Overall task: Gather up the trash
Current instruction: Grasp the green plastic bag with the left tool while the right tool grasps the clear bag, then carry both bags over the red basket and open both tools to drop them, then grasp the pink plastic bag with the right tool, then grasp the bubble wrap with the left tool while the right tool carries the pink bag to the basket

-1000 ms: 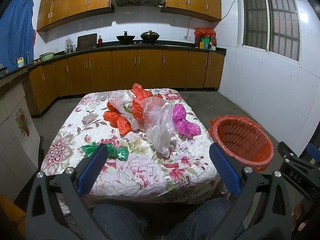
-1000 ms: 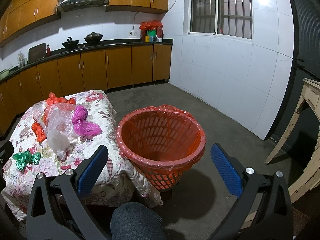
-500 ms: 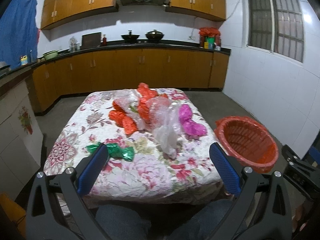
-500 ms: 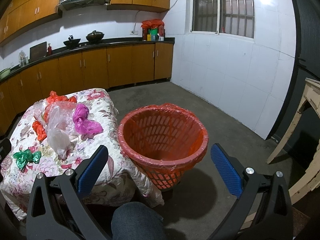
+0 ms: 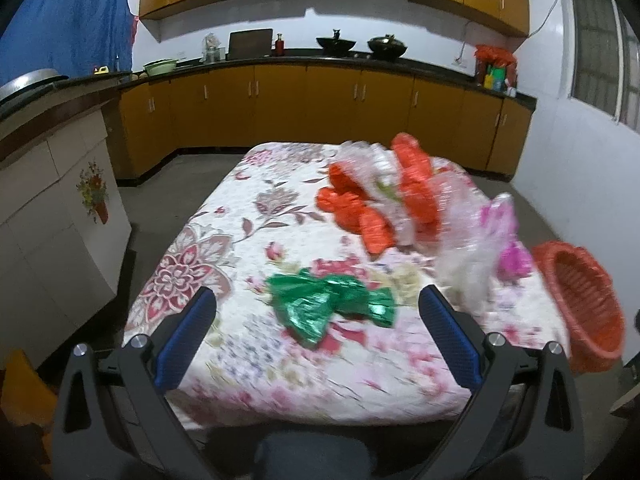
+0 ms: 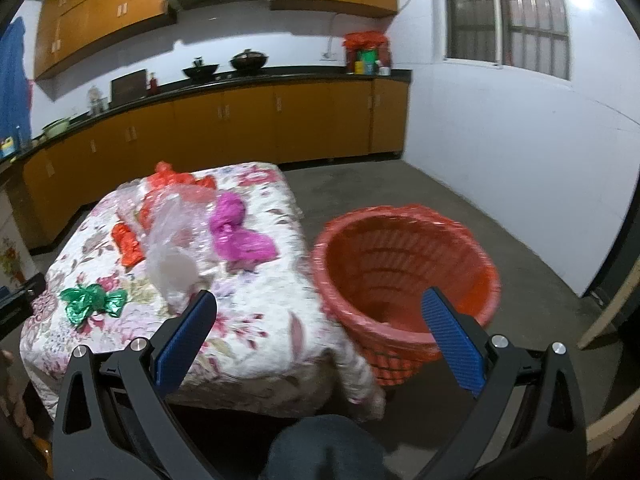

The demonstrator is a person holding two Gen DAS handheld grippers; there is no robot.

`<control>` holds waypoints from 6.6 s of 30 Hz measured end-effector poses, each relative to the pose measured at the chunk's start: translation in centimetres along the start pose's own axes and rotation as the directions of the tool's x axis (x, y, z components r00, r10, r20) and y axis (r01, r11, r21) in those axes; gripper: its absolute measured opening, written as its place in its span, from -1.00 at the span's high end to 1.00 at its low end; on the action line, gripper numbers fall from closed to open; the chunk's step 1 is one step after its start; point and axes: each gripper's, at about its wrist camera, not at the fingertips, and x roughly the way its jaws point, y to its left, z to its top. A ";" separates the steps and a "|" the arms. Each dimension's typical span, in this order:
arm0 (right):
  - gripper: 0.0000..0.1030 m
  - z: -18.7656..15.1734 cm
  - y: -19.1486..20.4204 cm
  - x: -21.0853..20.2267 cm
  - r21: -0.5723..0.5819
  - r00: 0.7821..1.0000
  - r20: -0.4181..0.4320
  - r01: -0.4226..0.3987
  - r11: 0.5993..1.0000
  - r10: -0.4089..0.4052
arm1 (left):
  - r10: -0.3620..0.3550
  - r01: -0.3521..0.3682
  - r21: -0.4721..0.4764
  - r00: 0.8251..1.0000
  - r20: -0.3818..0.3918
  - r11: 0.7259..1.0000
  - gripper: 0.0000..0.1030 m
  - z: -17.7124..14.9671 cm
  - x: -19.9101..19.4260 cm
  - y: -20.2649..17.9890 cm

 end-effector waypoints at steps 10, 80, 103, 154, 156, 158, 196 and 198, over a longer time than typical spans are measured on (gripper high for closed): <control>-0.93 0.8 4.4 4.9 -0.030 0.994 -0.029 -0.108 0.994 0.108 | -0.012 0.019 0.140 0.999 -0.052 0.990 -0.69 0.4 8.0 -0.8; 0.82 2.5 3.9 7.4 -0.046 0.978 -0.006 -0.209 0.977 0.209 | -0.278 0.286 0.136 0.958 -0.072 0.949 0.78 5.9 9.9 -4.2; 0.82 5.6 -13.8 6.1 0.215 0.997 0.030 0.060 0.975 -0.068 | -0.616 0.618 0.323 0.778 -0.123 0.717 0.78 6.9 3.5 -26.0; -0.17 6.4 -2.8 10.8 0.042 0.982 -0.052 -0.182 0.982 0.184 | -0.211 0.192 0.206 0.974 0.075 0.959 -0.69 4.9 7.3 -12.5; -0.17 6.4 -0.8 11.9 0.026 0.974 -0.070 -0.216 0.976 0.218 | -0.194 0.175 0.196 0.978 0.082 0.965 -0.69 4.9 7.6 -11.4; -0.17 6.5 0.7 12.9 0.028 0.964 -0.086 -0.250 0.968 0.252 | -0.177 0.155 0.190 0.979 0.104 0.970 -0.69 5.1 7.8 -10.3; 0.54 4.2 0.1 15.8 0.035 0.946 -0.191 -0.258 0.965 0.260 | -0.259 0.268 0.144 0.962 -0.084 0.952 0.00 5.7 15.7 -13.7; 0.54 4.0 -0.3 15.9 0.042 0.947 -0.194 -0.254 0.966 0.258 | -0.253 0.268 0.155 0.961 -0.109 0.951 0.38 5.7 16.5 -14.1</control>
